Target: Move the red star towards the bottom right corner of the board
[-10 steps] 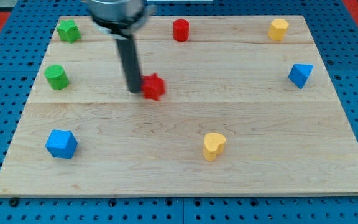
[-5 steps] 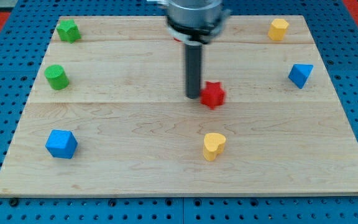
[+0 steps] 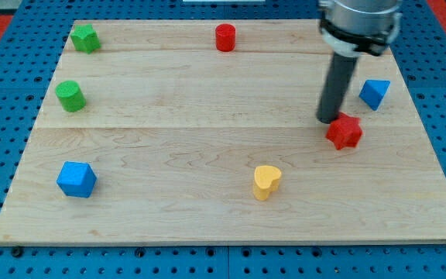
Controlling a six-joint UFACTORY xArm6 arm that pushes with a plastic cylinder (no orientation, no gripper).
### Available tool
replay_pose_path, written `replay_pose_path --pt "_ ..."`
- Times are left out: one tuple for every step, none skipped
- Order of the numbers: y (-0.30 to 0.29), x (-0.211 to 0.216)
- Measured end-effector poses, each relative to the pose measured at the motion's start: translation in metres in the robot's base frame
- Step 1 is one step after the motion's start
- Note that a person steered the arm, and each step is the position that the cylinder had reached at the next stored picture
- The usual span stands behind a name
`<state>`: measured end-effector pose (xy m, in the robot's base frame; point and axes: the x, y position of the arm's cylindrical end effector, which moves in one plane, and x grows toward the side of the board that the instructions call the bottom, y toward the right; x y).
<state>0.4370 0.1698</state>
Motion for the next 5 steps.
replay_pose_path --pt "0.021 0.033" --pt "0.021 0.051" --pt "0.019 0.040" --pt "0.016 0.047" --pt "0.019 0.079"
